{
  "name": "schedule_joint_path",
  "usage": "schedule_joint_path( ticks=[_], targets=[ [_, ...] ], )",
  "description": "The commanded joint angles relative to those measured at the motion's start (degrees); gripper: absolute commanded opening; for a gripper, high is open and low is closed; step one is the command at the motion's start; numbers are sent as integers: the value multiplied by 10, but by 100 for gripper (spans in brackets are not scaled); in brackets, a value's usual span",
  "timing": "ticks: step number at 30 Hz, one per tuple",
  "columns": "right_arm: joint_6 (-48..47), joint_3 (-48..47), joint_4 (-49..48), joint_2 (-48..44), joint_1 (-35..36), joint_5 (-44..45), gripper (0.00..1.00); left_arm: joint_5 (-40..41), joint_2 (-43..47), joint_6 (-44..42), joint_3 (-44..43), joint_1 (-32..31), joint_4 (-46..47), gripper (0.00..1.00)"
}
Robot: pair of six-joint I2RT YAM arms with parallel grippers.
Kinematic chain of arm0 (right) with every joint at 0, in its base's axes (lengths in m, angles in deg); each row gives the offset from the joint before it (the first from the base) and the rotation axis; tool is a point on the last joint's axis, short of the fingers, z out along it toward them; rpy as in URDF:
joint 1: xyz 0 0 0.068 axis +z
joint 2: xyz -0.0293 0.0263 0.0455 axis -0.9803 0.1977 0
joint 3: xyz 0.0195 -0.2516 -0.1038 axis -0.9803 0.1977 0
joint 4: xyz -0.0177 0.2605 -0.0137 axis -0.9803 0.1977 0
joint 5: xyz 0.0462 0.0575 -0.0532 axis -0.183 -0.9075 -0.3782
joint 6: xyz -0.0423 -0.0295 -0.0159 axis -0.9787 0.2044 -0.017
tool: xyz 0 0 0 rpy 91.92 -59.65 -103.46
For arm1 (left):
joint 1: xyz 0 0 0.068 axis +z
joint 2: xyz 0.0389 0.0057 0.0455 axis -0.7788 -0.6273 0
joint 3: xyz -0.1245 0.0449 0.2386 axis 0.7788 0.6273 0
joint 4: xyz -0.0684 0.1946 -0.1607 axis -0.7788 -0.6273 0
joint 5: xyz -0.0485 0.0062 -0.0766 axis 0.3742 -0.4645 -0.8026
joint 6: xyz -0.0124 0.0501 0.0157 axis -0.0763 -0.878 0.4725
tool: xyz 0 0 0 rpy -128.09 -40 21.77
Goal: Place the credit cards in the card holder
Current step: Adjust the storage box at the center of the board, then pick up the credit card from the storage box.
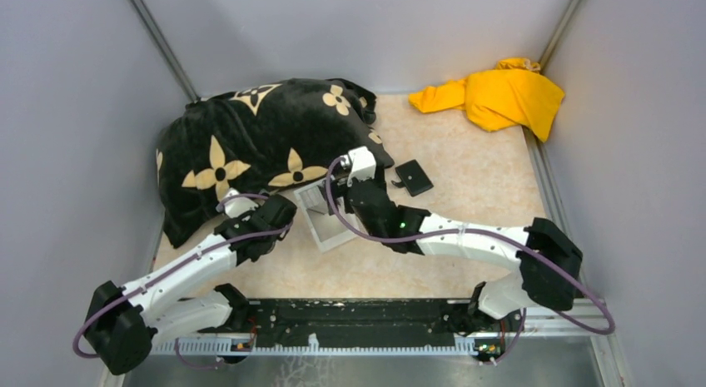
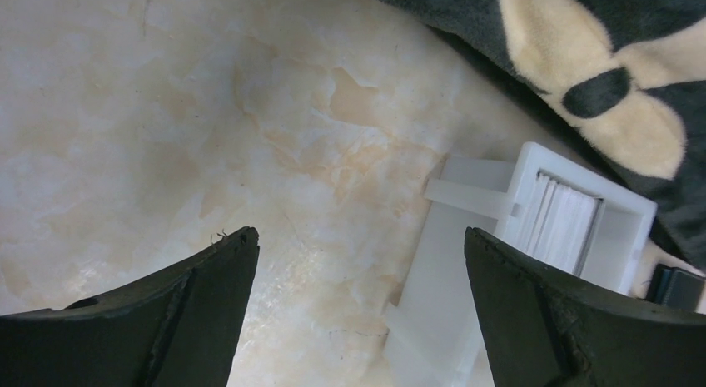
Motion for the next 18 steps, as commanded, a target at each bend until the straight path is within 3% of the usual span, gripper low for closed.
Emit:
schedule_joint_path(
  ticks=[1,3,9,13,18],
  targets=[
    [-129,58,-215,-52,0,-46,99,37,38,-31,27,-3,63,99],
    [-137,49,-223,-44,0,-84,97,45,52,-31,36,-3,69,99],
    [-129,-70,-76,57,4,-132,77,54,50,16,37,-2,30,99],
    [-100,-105,-43,93,5,-144,57,55,38,27,36,-2,22,99],
    [-78,-156,3,144,4,-159,54,50,33,28,41,-2,31,97]
  ],
)
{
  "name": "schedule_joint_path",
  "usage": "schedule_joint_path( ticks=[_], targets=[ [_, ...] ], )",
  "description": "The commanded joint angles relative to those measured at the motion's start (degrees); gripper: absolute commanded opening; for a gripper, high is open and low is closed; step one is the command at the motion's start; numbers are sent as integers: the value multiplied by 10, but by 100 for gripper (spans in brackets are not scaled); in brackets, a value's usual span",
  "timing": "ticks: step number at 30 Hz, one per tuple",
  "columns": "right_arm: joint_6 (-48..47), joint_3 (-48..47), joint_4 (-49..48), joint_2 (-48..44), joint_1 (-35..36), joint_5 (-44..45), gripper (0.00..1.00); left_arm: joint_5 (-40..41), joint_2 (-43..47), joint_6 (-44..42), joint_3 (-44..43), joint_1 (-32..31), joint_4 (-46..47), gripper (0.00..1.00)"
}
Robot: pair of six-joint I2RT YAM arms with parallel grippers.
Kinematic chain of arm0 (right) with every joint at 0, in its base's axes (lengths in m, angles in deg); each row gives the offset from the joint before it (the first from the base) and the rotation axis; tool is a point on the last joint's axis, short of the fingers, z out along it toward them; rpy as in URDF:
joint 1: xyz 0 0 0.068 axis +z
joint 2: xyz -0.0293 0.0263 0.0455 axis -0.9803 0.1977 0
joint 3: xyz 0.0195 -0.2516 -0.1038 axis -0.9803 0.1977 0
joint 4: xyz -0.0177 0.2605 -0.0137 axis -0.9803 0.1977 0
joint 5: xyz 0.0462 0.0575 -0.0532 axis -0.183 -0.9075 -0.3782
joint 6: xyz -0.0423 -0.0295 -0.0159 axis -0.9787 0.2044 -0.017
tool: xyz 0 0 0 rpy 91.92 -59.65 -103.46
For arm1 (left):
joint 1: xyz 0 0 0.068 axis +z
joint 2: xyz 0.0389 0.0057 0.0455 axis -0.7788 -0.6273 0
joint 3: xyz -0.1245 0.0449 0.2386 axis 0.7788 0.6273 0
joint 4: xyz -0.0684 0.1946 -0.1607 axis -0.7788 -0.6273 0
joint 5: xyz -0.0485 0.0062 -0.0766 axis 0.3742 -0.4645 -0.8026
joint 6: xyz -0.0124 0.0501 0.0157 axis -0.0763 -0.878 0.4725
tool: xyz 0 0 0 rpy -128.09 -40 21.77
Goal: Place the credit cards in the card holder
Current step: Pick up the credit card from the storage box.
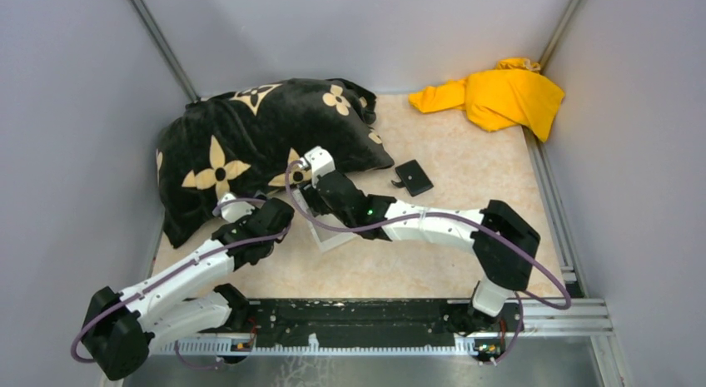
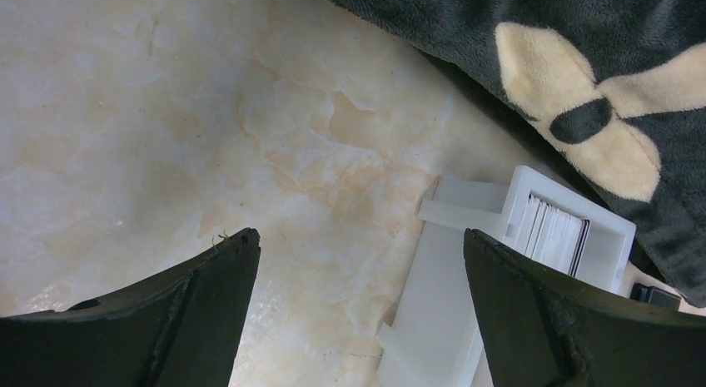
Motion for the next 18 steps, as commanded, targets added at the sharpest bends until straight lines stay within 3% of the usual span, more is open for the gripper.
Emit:
schedule_joint_path(
  ticks=[1,9,18],
  targets=[
    [31,-61,32,35,3,-25,54,17,-1,22,10,-2,-6,97],
    [119,-67,44,54,-47,-91,52,10,12,13,28,0,19,95],
    [141,-74,39,78,-88,-142,52,2,9,0,41,3,50,94]
  ],
)
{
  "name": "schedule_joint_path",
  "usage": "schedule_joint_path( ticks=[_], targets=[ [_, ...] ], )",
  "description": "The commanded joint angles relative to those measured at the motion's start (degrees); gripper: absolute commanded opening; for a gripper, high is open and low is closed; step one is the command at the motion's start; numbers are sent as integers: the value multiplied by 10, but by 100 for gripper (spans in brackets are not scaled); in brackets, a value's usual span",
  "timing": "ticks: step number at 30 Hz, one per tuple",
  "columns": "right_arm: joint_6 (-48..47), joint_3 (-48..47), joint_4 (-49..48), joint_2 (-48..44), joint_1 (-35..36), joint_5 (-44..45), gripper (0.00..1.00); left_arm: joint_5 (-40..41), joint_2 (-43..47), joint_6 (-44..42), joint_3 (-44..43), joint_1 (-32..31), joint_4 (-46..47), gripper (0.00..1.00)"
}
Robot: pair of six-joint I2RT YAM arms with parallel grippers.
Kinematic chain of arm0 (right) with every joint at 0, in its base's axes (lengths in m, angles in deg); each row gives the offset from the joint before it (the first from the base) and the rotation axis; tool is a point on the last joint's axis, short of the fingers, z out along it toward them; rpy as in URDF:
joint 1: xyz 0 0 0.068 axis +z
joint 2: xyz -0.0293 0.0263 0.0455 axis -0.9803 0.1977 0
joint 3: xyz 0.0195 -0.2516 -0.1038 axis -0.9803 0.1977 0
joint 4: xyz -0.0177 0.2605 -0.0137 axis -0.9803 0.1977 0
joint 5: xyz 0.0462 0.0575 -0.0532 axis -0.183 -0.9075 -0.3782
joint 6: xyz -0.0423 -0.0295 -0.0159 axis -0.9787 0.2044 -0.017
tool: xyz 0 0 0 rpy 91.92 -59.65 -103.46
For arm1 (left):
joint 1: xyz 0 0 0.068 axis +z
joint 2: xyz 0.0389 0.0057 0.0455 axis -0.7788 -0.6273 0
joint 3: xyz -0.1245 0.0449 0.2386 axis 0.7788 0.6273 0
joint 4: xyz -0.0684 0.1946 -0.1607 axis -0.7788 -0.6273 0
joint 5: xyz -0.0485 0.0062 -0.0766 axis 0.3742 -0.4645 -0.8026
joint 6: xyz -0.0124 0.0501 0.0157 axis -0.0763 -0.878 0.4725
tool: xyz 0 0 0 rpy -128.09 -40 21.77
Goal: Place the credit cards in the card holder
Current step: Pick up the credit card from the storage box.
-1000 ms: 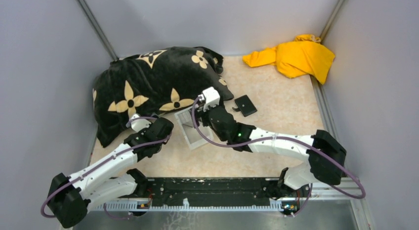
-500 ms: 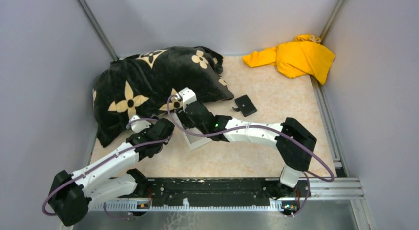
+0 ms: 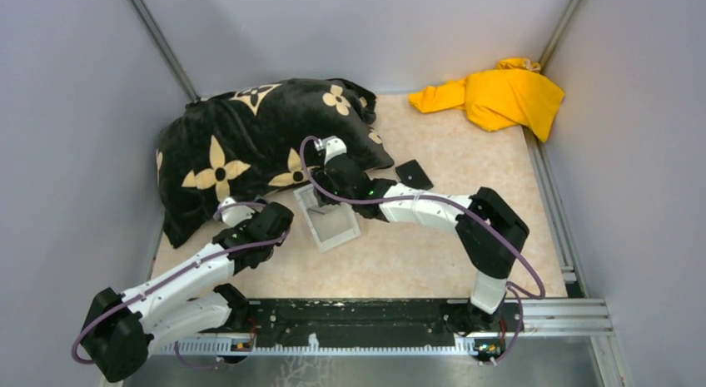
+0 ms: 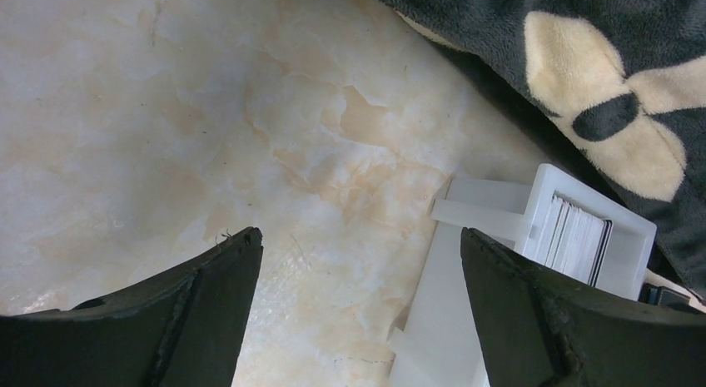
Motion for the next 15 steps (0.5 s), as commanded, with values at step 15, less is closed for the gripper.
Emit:
schedule_joint_path(
  ticks=[15],
  targets=[
    [63,-46,-39,62,-52,-105,52,-8,-19,-27,9,7,67,94]
  ],
)
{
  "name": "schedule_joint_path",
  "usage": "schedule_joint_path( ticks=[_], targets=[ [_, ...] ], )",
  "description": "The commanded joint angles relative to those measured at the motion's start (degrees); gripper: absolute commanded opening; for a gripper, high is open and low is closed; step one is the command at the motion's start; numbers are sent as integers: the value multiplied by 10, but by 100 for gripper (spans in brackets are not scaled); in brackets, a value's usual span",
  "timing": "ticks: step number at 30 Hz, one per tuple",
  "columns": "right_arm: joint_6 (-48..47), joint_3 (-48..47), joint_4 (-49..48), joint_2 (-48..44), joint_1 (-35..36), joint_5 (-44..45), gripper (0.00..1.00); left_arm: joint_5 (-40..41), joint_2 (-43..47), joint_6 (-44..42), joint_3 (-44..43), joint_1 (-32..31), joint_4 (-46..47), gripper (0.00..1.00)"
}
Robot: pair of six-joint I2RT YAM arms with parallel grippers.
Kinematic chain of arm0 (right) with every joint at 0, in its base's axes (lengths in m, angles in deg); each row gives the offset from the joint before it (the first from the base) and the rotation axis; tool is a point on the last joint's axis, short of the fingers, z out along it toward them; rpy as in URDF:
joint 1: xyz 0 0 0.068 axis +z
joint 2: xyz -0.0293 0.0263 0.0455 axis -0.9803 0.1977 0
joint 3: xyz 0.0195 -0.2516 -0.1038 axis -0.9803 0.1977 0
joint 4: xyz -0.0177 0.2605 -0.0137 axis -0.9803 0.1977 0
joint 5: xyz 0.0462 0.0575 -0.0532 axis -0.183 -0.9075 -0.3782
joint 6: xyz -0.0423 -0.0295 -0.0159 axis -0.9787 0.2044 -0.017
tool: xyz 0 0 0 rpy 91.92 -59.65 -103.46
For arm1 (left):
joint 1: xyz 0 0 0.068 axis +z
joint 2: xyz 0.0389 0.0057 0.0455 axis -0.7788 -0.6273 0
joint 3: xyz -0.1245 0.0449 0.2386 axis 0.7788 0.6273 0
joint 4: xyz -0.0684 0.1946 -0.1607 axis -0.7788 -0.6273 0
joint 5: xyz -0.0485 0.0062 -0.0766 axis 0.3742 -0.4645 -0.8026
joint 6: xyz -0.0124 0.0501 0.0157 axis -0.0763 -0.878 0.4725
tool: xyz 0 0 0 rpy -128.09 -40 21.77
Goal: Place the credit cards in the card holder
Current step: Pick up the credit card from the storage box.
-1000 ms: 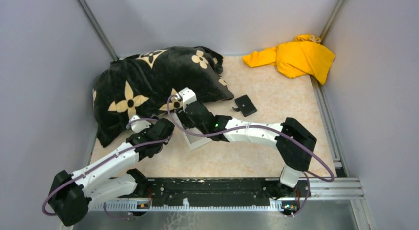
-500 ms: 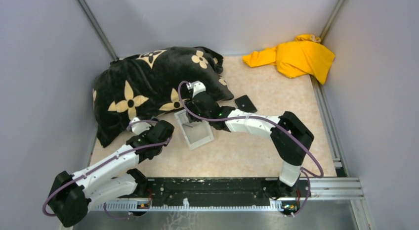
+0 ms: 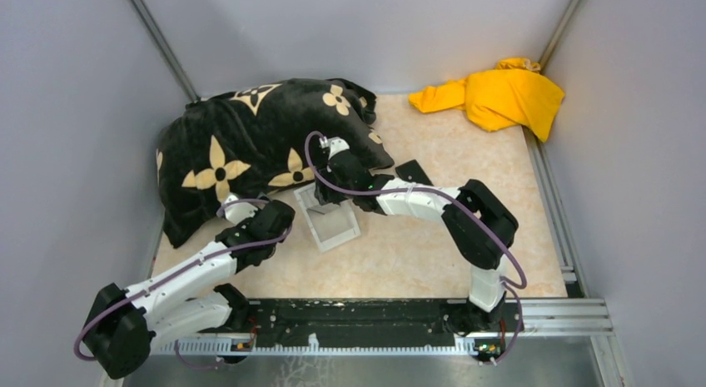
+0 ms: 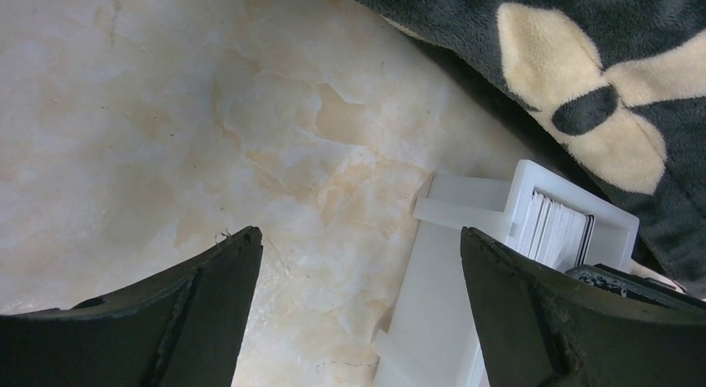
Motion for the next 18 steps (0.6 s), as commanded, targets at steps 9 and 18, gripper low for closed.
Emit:
schedule_joint_path(
  ticks=[9,18],
  targets=[
    [50,-43,-32,33,-23,-73,49,-21,-16,-35,18,11,64,94],
    [63,-37,-25,30,-23,-81,44,-35,-34,-47,23,18,88,94]
  ],
)
